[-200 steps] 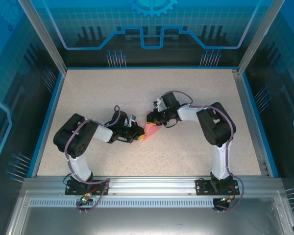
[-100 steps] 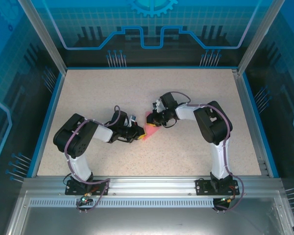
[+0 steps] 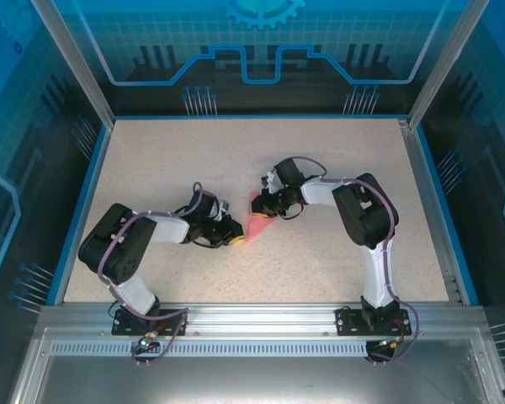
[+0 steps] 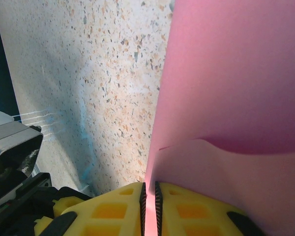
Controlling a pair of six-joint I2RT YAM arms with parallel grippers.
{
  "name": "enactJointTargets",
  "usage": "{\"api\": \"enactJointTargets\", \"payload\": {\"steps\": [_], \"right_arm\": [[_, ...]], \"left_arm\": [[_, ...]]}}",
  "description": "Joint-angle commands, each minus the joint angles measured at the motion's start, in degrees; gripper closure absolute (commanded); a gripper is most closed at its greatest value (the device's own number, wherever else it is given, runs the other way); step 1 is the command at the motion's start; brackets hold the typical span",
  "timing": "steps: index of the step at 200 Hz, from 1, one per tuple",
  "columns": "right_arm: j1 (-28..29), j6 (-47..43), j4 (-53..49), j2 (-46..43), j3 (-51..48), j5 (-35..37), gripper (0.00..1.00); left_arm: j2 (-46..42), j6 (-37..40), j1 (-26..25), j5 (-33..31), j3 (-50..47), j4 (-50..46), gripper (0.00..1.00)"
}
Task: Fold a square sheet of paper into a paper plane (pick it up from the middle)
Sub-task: Fourth fold the wing at the center of the table.
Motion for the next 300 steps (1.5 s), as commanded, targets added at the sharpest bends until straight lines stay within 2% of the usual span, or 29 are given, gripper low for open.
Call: {"api": "enactJointTargets", "payload": {"steps": [1, 39, 74, 119, 196, 235, 300], "right_arm": [[0.6, -1.2, -4.9, 3.0, 0.0, 2.8, 0.84], [0.6, -1.4, -5.1, 2.9, -0.1, 3.2, 0.84], [0.6, -1.1, -4.8, 3.1, -0.3, 3.1, 0.84], [0.6, -1.2, -4.8, 3.1, -0.3, 3.0, 0.84], [0.6, -1.2, -4.8, 3.5, -0.4, 3.1, 0.84], [0.5, -1.4, -5.2, 3.6, -0.3, 3.2, 0.84], [0.5, -1.5, -5.6, 3.7, -0.1, 3.3, 0.84]], "left_arm": [[-2.5, 1.8, 0.4, -0.7, 0.4, -2.9, 0.83], [-7.0, 2.2, -1.1, -2.4, 1.3, -3.7, 0.71], [-4.9, 5.4, -3.8, -5.7, 6.6, -10.9, 0.71], [-2.0, 7.2, -4.9, -8.3, 9.3, -15.3, 0.71], [1.0, 8.1, -5.6, -6.9, 10.8, -15.3, 0.78], [1.9, 8.5, -5.6, -6.9, 11.2, -16.0, 0.88], [2.5, 9.4, -5.6, -8.3, 10.1, -17.5, 0.93]]}}
